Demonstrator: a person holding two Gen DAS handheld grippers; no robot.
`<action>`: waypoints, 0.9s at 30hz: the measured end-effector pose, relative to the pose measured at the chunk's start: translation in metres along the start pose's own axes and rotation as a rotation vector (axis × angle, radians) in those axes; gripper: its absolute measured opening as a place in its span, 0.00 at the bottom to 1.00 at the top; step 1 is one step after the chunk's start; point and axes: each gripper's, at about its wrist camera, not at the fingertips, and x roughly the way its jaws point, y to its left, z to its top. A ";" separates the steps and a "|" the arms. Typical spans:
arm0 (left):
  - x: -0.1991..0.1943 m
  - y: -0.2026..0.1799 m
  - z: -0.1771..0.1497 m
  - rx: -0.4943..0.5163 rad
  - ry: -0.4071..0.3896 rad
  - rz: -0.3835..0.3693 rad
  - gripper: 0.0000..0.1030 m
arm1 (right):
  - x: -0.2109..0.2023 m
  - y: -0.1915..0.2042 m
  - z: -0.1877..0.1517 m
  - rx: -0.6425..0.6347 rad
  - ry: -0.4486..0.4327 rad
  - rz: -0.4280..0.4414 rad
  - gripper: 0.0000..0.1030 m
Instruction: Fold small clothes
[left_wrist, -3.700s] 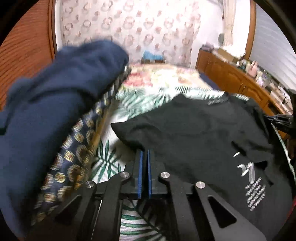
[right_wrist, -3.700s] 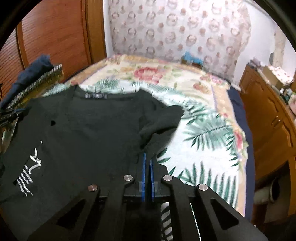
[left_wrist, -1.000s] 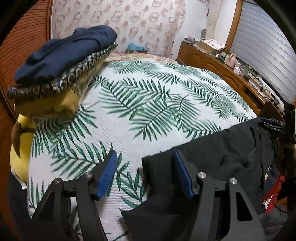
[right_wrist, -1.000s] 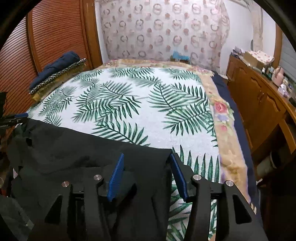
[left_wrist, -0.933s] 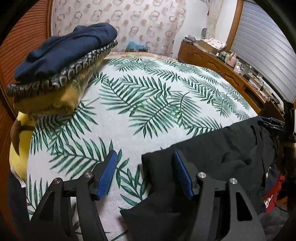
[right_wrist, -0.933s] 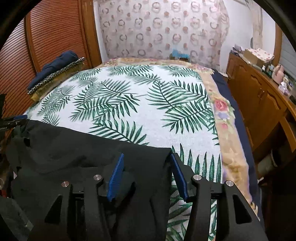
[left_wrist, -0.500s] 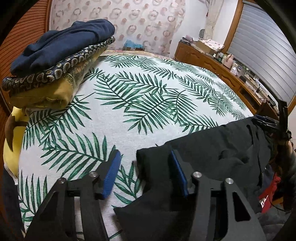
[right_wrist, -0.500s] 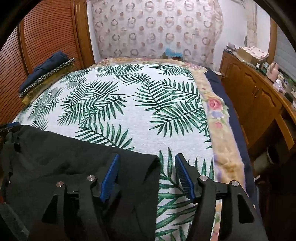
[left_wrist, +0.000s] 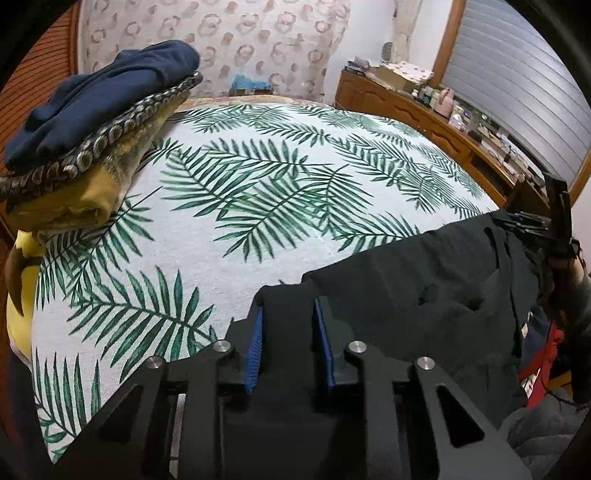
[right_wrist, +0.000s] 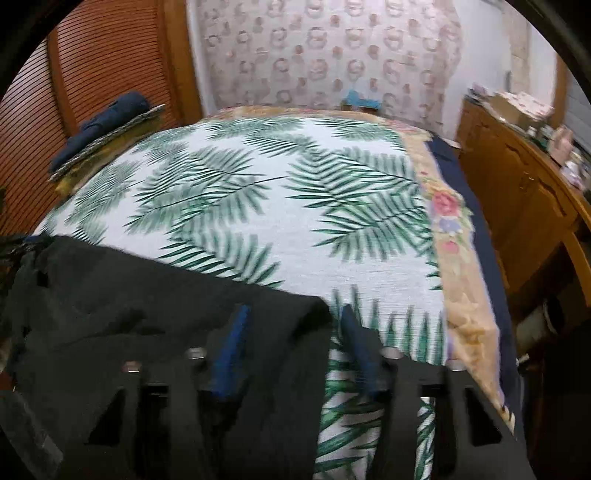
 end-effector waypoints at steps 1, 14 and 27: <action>-0.001 -0.001 0.001 0.005 0.001 -0.002 0.23 | -0.001 0.001 0.000 -0.006 0.008 0.001 0.36; -0.088 -0.030 -0.001 0.002 -0.232 -0.091 0.14 | -0.067 0.008 -0.015 0.063 -0.168 0.088 0.12; -0.227 -0.081 0.019 0.160 -0.539 -0.116 0.13 | -0.246 0.047 -0.021 -0.039 -0.507 0.077 0.12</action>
